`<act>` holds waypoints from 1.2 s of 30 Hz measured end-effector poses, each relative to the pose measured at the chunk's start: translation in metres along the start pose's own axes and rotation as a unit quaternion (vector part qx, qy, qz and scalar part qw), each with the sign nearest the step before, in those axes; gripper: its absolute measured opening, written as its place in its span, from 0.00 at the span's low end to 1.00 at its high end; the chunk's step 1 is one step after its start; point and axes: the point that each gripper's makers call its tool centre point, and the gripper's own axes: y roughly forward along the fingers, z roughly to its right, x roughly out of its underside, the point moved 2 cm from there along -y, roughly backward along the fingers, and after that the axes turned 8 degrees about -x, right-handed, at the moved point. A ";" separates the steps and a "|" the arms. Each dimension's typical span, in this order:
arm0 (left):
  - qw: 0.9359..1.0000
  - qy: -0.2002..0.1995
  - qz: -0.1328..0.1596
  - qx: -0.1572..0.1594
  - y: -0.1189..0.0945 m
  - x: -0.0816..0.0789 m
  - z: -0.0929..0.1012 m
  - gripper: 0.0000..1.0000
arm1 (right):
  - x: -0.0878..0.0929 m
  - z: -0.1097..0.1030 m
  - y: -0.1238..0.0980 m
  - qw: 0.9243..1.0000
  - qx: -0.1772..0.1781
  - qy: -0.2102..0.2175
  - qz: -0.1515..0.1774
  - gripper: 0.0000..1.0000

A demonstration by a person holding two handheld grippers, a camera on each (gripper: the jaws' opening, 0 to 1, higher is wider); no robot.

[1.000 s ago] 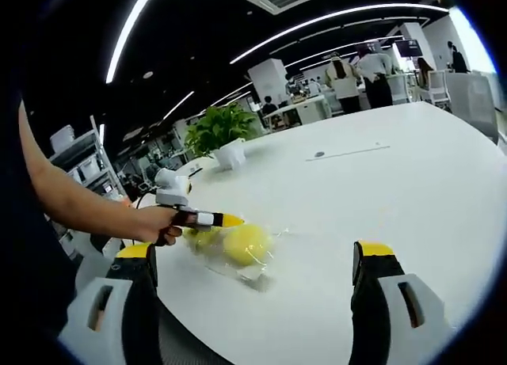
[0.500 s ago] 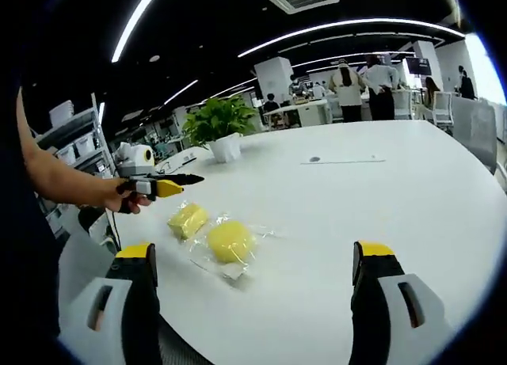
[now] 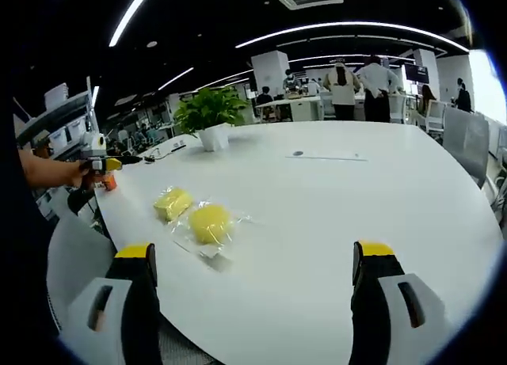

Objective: Compare the silicone blocks by pressing each to a similar depth, holding the contact briefly, and releasing to observe deformation and rebound differences across the visible hardness samples.

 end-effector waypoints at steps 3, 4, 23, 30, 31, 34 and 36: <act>1.000 0.010 -0.003 -0.017 -0.019 0.007 -0.017 1.00 | 0.008 -0.001 0.000 1.000 0.005 -0.012 -0.011 0.96; 1.000 0.003 -0.006 -0.017 -0.027 0.011 -0.022 1.00 | 0.010 -0.002 0.001 1.000 0.004 -0.012 -0.014 0.96; 0.997 -0.021 0.017 -0.070 -0.061 0.006 -0.042 1.00 | 0.022 -0.010 0.000 0.999 0.009 -0.002 -0.037 0.97; 0.999 -0.011 0.021 -0.044 -0.061 0.002 -0.031 1.00 | 0.025 -0.010 -0.003 0.999 0.005 -0.009 -0.046 0.97; 0.999 -0.016 0.021 -0.040 -0.060 0.003 -0.031 1.00 | 0.025 -0.011 -0.003 0.999 0.004 -0.009 -0.046 0.97; 0.999 -0.014 0.011 -0.038 -0.058 0.007 -0.029 1.00 | 0.029 -0.017 -0.002 0.998 -0.008 -0.016 -0.057 0.97; 0.999 -0.013 0.006 -0.032 -0.056 0.007 -0.023 1.00 | 0.028 -0.022 -0.004 0.998 -0.009 -0.027 -0.056 0.97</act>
